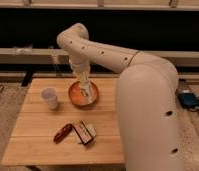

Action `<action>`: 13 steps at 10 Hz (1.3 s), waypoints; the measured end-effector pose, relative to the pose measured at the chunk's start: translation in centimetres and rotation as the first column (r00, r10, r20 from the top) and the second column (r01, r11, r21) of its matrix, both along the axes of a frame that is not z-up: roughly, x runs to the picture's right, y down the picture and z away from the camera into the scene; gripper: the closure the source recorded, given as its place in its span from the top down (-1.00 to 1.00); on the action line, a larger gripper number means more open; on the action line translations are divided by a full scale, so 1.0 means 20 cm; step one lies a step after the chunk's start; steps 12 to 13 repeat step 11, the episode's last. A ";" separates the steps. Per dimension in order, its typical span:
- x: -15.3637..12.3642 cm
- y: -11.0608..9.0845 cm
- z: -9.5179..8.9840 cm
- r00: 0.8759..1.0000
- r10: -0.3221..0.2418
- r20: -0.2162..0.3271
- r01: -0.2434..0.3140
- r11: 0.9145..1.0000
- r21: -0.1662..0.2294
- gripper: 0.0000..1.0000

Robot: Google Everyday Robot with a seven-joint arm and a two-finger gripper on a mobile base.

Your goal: Place the bottle in the ceramic bowl

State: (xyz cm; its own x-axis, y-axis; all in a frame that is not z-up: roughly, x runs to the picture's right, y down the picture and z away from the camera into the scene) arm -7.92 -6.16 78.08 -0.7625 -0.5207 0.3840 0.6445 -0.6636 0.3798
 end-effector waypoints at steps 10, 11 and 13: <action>-0.01 0.02 0.03 0.999 0.037 0.018 -0.037 0.999 -0.004 0.60; -0.01 0.02 0.03 0.999 0.038 0.016 -0.038 0.999 -0.002 0.60; -0.01 0.02 0.03 0.999 0.038 0.016 -0.038 0.999 -0.002 0.60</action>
